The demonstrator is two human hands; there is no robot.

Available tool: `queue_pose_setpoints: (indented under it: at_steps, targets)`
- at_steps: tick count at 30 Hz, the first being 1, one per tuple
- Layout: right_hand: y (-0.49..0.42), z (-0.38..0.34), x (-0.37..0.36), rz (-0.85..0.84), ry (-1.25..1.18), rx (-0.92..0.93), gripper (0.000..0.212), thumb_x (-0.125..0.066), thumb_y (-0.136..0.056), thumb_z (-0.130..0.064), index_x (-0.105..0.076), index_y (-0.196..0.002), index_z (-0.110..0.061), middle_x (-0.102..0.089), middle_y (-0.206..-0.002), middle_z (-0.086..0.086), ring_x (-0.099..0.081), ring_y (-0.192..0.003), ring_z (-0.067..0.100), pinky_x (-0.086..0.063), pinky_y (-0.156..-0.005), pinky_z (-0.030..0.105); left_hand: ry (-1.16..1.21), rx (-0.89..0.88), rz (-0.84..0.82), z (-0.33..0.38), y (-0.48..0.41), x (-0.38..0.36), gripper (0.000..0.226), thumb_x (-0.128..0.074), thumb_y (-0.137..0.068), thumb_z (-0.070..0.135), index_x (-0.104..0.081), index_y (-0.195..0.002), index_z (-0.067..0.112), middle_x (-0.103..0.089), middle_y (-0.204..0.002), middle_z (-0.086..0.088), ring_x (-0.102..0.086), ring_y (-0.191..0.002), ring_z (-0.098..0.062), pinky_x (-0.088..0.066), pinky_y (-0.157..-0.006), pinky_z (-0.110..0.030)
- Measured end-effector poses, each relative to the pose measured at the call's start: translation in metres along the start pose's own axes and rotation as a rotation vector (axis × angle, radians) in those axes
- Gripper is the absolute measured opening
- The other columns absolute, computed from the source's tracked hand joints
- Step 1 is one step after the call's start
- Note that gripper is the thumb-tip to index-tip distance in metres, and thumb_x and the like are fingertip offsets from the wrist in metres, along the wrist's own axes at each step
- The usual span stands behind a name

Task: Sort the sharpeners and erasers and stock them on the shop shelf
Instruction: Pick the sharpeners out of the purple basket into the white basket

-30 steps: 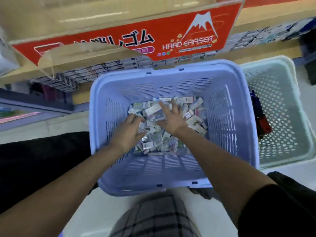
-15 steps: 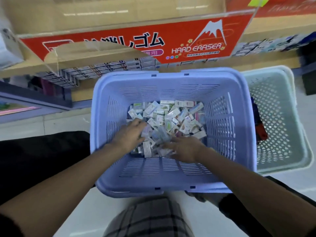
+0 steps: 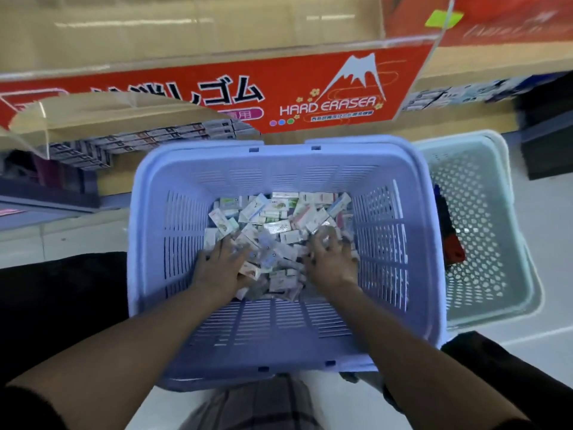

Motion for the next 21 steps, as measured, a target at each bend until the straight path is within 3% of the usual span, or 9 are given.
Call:
queue_pose_setpoints:
  at_steps: [4, 6, 10, 15, 19, 21]
  targets:
    - [0.012, 0.010, 0.021, -0.077, -0.008, -0.027, 0.056, -0.030, -0.100, -0.041, -0.009, -0.150, -0.030, 0.001, -0.159, 0.007, -0.010, -0.142, 0.040, -0.024, -0.108, 0.053, -0.025, 0.044, 0.015, 0.009, 0.013, 0.012, 0.067, -0.028, -0.097, 0.055, -0.002, -0.151, 0.024, -0.002, -0.158, -0.015, -0.013, -0.143, -0.033, -0.019, -0.112, -0.049]
    - [0.023, 0.007, 0.035, -0.073, -0.053, -0.007, 0.051, -0.035, -0.099, -0.037, -0.025, -0.146, -0.020, -0.014, -0.155, 0.011, -0.019, -0.139, 0.040, -0.032, -0.105, 0.051, 0.011, 0.020, 0.038, 0.013, 0.028, 0.023, 0.062, -0.035, -0.097, 0.046, -0.011, -0.150, 0.022, -0.015, -0.155, -0.016, -0.026, -0.137, -0.034, -0.029, -0.108, -0.045]
    - [0.064, 0.003, 0.061, 0.087, -0.190, 0.122, 0.041, -0.041, -0.097, -0.027, -0.042, -0.135, -0.010, -0.031, -0.148, 0.014, -0.019, -0.141, 0.036, -0.036, -0.106, 0.048, 0.079, -0.081, 0.135, 0.020, 0.068, 0.058, 0.049, -0.040, -0.098, 0.032, -0.032, -0.143, 0.013, -0.039, -0.143, -0.013, -0.045, -0.125, -0.030, -0.044, -0.094, -0.040]
    - [0.129, 0.007, 0.100, 0.371, -0.234, 0.220, 0.036, -0.044, -0.096, -0.016, -0.049, -0.131, -0.009, -0.037, -0.143, 0.012, -0.033, -0.131, 0.031, -0.039, -0.099, 0.040, 0.238, -0.108, 0.480, 0.023, 0.121, 0.106, 0.034, -0.048, -0.095, 0.026, -0.048, -0.126, 0.012, -0.050, -0.126, -0.010, -0.056, -0.106, -0.033, -0.048, -0.085, -0.042]
    - [0.154, 0.045, 0.117, 0.714, -0.323, 0.055, 0.039, -0.048, -0.093, -0.013, -0.047, -0.132, -0.009, -0.038, -0.141, 0.015, -0.035, -0.127, 0.037, -0.033, -0.101, 0.043, 0.261, -0.105, 0.801, 0.008, 0.157, 0.123, 0.036, -0.054, -0.093, 0.022, -0.050, -0.128, 0.012, -0.047, -0.129, -0.010, -0.051, -0.113, -0.032, -0.040, -0.088, -0.041]
    - [0.156, 0.069, 0.112, 0.705, -0.478, -0.161, 0.050, -0.051, -0.092, -0.018, -0.035, -0.139, -0.017, -0.028, -0.145, 0.018, -0.031, -0.129, 0.041, -0.030, -0.101, 0.046, 0.276, 0.038, 0.883, -0.007, 0.168, 0.117, 0.043, -0.057, -0.091, 0.020, -0.047, -0.132, 0.011, -0.042, -0.135, -0.014, -0.041, -0.122, -0.035, -0.036, -0.092, -0.044]
Point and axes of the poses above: each hand's wrist, its own y-axis away from the middle knuckle, its own x-axis out of the back of the hand, z = x × y, the point moved 2 cm from there along -y, towards the middle knuckle
